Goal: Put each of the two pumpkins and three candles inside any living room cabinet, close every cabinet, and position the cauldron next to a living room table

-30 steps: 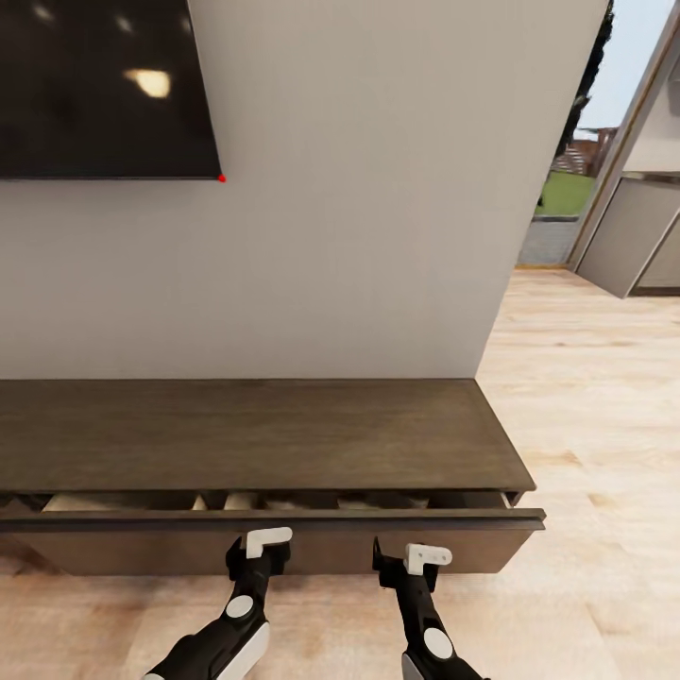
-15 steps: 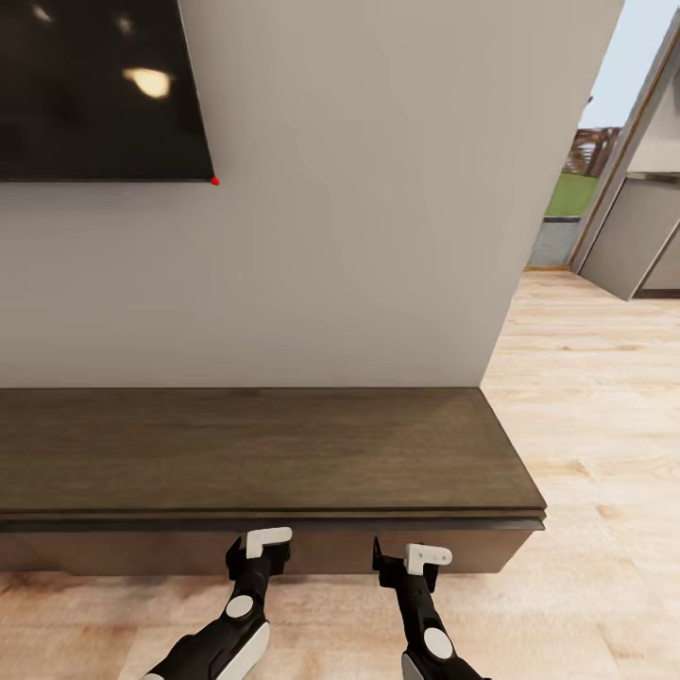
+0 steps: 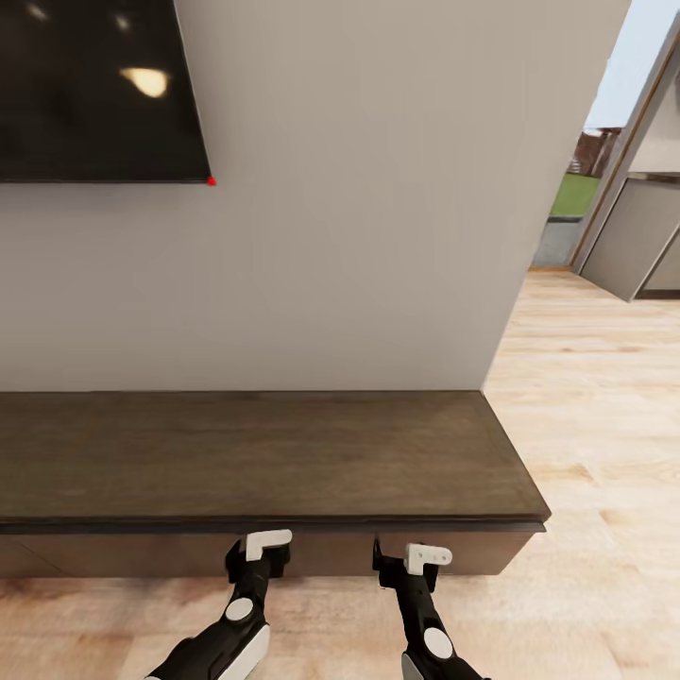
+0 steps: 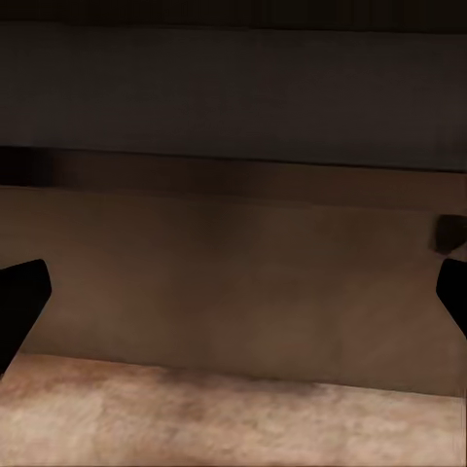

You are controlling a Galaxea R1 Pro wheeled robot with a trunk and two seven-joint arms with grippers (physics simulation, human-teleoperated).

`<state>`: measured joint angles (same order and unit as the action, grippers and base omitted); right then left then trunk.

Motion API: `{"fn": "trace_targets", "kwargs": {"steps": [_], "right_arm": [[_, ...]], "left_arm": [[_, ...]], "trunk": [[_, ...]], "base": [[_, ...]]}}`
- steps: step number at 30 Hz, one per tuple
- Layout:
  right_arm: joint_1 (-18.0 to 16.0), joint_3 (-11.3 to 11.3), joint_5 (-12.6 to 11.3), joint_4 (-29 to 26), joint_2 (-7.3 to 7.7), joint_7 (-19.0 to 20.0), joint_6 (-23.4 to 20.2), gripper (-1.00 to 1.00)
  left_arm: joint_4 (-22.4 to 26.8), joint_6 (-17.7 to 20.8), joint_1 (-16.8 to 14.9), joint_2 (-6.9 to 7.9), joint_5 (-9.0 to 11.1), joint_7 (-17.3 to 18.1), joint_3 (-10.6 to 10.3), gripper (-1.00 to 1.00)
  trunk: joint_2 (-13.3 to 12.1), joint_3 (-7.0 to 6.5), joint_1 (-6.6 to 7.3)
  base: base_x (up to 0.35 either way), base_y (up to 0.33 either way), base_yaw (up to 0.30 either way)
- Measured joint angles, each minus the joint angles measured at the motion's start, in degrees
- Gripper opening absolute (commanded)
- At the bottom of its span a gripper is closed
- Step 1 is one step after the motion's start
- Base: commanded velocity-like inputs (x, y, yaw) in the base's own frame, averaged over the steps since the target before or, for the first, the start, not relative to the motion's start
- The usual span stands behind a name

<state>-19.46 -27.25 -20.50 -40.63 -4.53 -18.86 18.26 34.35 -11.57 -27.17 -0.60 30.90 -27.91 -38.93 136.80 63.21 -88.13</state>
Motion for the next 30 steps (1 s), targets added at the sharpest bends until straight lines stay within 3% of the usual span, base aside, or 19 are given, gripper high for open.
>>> {"fn": "trace_targets", "kwargs": {"steps": [8, 12, 30], "right_arm": [[0.0, 0.0, 0.0, 0.0, 0.00, 0.0, 0.0, 1.00], [0.0, 0.0, 0.0, 0.0, 0.00, 0.0, 0.0, 1.00], [0.0, 0.1, -0.3, -0.1, 0.00, 0.0, -1.1, 1.00]], "left_arm": [[-0.1, 0.0, 0.6, 0.03, 0.7, 0.1, 0.0, 1.00], [0.0, -0.1, -0.4, 0.03, -0.3, 0.2, 0.1, 1.00], [0.6, 0.4, -0.4, 0.07, -0.1, 0.3, 0.1, 1.00]], "trunk": [[0.0, 0.00, -0.05], [0.0, -0.01, -0.05], [0.0, -0.01, -0.05]], "base": [[0.003, 0.000, 0.000], [-0.202, 0.000, 0.000], [-0.221, 0.000, 0.000]]}}
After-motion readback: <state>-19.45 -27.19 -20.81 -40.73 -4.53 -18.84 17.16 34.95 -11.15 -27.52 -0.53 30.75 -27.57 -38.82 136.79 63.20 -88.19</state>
